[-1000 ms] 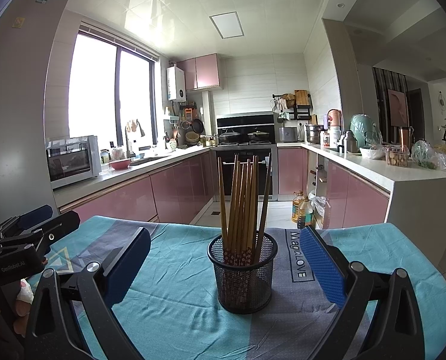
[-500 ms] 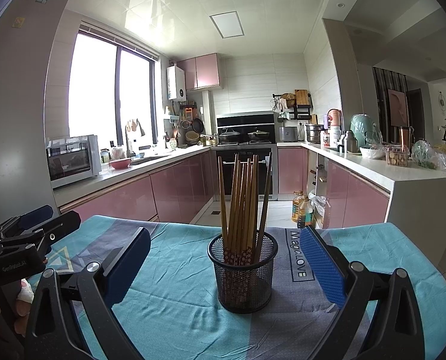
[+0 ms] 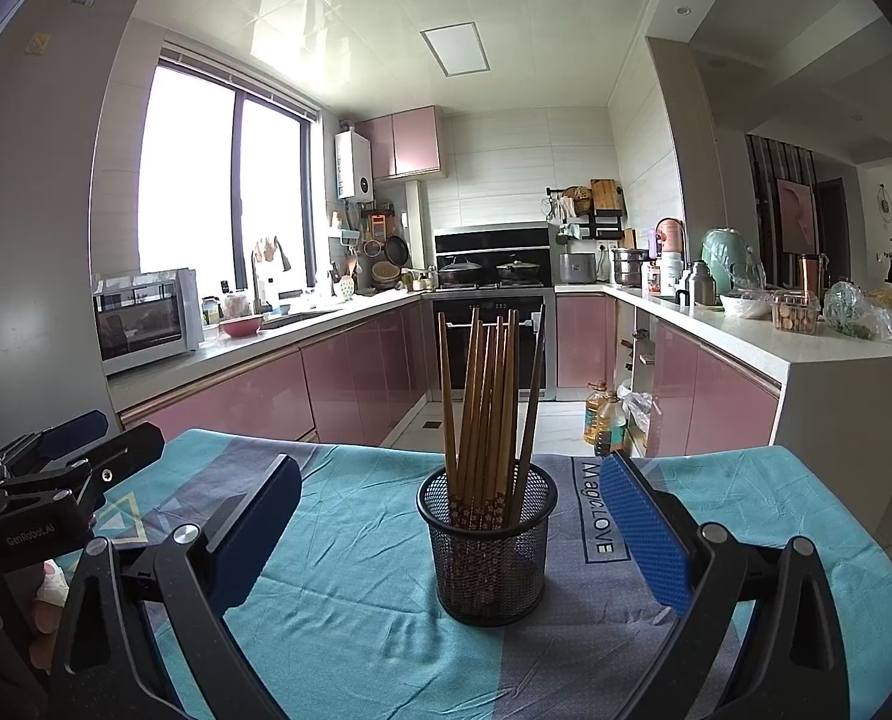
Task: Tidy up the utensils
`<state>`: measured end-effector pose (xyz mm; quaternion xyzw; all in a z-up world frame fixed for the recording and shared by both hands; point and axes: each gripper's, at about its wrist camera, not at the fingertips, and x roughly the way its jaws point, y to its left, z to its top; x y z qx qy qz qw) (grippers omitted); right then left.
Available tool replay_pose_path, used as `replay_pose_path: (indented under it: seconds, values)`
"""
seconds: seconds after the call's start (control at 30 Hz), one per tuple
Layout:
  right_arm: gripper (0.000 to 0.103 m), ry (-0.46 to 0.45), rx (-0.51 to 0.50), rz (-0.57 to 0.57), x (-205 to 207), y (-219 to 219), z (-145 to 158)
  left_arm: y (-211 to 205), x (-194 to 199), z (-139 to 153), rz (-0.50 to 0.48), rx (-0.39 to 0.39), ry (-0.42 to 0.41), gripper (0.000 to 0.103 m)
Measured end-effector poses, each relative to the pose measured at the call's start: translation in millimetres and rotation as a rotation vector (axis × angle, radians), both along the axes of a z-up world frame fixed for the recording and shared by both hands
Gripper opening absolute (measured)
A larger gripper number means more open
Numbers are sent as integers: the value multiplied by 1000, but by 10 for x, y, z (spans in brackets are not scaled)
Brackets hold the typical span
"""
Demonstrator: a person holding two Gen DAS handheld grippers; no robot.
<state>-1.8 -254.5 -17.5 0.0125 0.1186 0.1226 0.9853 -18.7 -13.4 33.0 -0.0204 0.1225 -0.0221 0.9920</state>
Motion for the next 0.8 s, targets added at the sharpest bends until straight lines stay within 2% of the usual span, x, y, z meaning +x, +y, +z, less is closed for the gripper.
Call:
replay_pose_path:
  seconds: [0.63, 0.8]
  values:
    - [97, 5, 2, -4, 18, 1, -28, 26, 1, -97, 7, 4, -1, 97]
    - [97, 43, -8, -42, 80, -148, -104, 97, 135, -182, 0, -15, 80, 97]
